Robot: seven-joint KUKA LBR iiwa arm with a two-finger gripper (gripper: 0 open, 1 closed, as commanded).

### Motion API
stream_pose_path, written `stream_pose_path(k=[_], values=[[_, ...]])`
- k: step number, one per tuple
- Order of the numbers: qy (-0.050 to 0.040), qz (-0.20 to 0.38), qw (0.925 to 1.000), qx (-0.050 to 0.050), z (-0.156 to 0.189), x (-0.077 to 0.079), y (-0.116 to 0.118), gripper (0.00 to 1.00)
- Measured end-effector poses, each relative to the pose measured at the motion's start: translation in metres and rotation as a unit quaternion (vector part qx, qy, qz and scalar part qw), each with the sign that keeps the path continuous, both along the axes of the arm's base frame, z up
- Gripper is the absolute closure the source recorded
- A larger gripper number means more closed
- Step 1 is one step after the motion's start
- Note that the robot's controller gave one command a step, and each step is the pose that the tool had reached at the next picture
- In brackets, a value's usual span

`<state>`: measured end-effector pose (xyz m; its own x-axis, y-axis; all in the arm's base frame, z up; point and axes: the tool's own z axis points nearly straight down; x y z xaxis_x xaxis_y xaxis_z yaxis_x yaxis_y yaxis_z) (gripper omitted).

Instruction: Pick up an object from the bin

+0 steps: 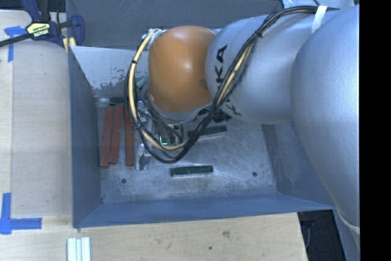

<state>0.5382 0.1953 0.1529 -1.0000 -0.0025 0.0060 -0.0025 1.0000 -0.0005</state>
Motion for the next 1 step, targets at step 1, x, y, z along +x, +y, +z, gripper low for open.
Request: stream_pose_path(k=[1], values=[[-0.0042,-0.001,1.0,0.001,0.0046,0.0023,-0.0009,0.0]])
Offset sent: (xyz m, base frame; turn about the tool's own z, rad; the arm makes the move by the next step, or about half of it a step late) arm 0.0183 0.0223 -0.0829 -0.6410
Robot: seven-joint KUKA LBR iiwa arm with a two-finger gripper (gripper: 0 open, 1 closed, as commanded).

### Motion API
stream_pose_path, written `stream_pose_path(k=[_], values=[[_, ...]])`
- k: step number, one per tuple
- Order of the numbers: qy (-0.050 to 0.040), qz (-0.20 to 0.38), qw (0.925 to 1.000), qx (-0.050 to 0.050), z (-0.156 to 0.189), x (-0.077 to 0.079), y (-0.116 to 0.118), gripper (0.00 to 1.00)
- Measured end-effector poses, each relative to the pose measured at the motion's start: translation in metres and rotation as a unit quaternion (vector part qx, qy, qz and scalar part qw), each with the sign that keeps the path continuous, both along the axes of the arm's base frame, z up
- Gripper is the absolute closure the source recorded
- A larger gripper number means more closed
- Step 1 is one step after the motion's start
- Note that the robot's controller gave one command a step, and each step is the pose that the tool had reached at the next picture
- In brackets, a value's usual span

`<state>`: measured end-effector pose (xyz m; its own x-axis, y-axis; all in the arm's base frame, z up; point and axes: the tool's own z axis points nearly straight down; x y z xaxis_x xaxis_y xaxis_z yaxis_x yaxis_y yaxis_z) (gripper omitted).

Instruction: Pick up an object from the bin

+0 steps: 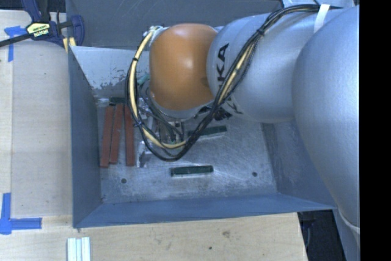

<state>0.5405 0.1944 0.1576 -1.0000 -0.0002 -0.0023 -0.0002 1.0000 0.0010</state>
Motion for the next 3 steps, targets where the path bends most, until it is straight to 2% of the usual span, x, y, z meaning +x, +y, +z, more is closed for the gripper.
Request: stream_pose_path(k=[1,2,3], values=[[-0.0016,0.161,0.987,-0.001,-0.041,0.009,0.012,0.0],[-0.0023,0.22,0.9754,-0.001,-0.071,0.009,0.032,0.0],[-0.0066,0.305,0.9525,-0.002,-0.076,0.025,0.036,0.0]])
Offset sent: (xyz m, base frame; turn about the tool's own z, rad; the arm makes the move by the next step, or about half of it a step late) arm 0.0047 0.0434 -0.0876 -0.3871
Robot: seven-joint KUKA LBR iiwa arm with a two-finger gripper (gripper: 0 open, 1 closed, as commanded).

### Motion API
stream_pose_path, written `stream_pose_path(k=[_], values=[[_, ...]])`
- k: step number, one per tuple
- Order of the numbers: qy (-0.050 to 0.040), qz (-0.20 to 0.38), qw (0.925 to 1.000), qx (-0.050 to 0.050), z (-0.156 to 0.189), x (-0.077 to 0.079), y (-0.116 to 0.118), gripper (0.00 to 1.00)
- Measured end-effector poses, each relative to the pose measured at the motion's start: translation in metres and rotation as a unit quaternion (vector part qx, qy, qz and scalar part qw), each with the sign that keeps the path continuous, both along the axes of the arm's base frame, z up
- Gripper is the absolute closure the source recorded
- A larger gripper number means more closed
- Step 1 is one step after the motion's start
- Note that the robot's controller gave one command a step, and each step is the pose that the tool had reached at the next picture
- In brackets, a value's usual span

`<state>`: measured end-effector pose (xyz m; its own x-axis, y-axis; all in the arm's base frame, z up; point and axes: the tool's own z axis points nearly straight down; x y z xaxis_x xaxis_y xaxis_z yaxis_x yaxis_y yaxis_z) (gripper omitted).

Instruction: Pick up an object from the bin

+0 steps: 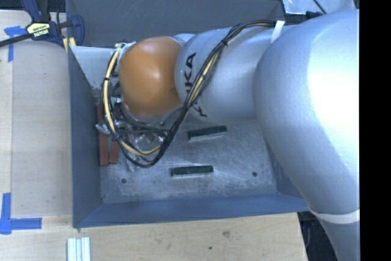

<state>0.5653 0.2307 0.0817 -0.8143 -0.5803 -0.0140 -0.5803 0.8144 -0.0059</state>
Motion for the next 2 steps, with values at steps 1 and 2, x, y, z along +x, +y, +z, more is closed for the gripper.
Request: stream_pose_path(k=[1,2], values=[[0.0101,0.066,0.9977,-0.002,0.015,0.007,0.01,0.0],[0.0074,0.236,0.9717,-0.001,-0.007,0.01,0.015,1.0]])
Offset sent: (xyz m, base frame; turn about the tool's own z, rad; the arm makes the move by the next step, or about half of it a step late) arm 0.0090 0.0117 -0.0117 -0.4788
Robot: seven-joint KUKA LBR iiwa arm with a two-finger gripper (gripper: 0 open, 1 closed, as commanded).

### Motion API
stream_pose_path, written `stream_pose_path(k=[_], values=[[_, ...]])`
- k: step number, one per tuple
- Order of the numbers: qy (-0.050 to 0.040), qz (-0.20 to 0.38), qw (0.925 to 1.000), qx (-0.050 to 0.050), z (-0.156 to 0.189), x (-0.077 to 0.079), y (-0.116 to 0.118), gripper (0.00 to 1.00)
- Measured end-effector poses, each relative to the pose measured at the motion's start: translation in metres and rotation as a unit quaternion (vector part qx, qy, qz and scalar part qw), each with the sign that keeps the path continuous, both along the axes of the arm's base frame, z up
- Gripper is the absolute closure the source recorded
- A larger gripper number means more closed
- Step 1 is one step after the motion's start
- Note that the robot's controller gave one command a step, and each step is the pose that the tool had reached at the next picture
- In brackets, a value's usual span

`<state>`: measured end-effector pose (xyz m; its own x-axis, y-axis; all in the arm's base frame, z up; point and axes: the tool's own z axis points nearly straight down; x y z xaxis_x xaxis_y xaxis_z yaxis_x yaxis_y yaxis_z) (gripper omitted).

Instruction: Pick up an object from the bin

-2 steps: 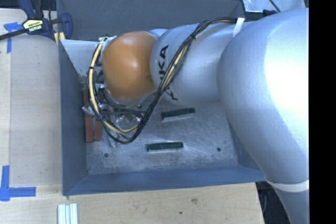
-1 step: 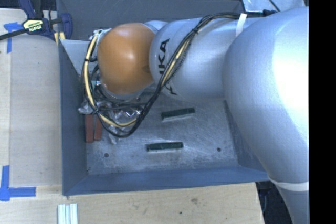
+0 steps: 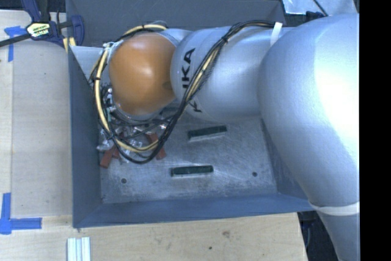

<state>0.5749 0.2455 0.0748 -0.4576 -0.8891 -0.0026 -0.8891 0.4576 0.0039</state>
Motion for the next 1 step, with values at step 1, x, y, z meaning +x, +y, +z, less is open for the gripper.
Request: stream_pose_path(k=[1], values=[[0.0,0.0,1.0,0.0,0.0,0.0,0.0,1.0]])
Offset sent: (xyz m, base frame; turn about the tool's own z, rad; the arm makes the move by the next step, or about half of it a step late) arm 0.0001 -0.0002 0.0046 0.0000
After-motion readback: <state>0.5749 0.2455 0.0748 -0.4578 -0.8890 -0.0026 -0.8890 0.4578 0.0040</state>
